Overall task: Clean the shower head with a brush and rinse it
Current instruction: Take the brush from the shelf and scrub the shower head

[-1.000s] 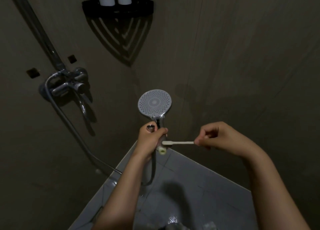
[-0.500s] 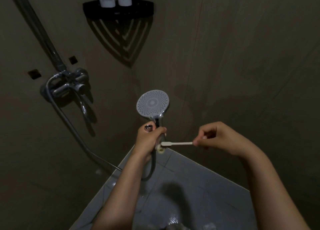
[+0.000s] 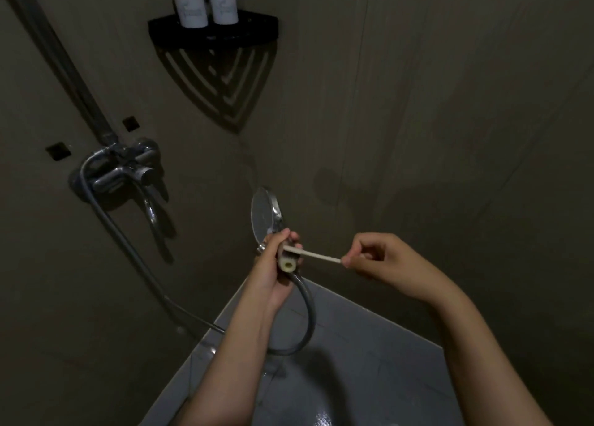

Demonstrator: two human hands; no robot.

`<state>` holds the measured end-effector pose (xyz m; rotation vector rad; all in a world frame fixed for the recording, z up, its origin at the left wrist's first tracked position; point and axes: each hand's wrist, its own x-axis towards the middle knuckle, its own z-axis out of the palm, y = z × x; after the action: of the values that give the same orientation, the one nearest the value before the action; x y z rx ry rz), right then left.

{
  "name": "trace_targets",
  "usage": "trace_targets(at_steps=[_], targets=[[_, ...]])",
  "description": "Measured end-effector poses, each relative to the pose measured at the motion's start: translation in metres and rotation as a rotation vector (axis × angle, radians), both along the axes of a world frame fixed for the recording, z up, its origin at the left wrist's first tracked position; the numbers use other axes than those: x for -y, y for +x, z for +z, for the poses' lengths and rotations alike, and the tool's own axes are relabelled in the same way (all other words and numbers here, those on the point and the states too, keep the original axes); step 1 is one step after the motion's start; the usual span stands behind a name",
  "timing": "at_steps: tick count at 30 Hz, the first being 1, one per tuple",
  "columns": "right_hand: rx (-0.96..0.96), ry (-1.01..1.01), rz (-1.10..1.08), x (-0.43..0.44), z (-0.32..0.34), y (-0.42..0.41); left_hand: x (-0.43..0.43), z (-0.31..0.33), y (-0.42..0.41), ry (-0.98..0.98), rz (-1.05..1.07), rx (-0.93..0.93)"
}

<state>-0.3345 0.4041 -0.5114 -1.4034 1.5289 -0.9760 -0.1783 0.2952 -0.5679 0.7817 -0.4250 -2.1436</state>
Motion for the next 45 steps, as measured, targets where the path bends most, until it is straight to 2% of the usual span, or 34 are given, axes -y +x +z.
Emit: trace_targets(at_steps=[7,12,16,22,26,28,30,32,34,42,45], targets=[[-0.002,0.001,-0.01,0.0,-0.002,-0.003,0.004,-0.004,0.0,0.044,0.09,-0.081],[0.023,-0.075,-0.045,0.004,-0.001,0.004,0.003,-0.002,-0.004,-0.009,0.098,-0.017],[0.005,-0.059,-0.002,0.006,-0.001,0.009,0.0,0.003,-0.004,0.002,0.084,-0.021],[0.016,-0.034,-0.047,-0.003,-0.005,-0.002,0.004,0.007,0.006,0.125,0.042,-0.15],[-0.022,-0.058,-0.054,-0.004,0.001,-0.001,0.015,0.011,0.009,0.185,-0.089,-0.008],[-0.1,-0.06,0.001,-0.005,0.004,0.001,0.019,0.008,0.012,0.26,-0.205,0.038],[-0.275,-0.093,0.015,-0.004,0.001,0.002,0.017,0.007,0.013,0.292,-0.306,0.058],[-0.446,-0.1,-0.014,-0.003,0.001,0.003,0.012,0.004,0.009,0.251,-0.361,0.122],[-0.539,-0.11,-0.022,-0.002,0.004,0.004,0.008,0.004,0.005,0.215,-0.387,0.175],[-0.67,-0.167,-0.096,0.0,0.006,0.007,0.006,0.007,0.003,0.144,-0.362,0.332],[-0.663,-0.187,-0.131,-0.002,0.008,0.005,0.006,0.007,0.004,0.132,-0.353,0.357]])
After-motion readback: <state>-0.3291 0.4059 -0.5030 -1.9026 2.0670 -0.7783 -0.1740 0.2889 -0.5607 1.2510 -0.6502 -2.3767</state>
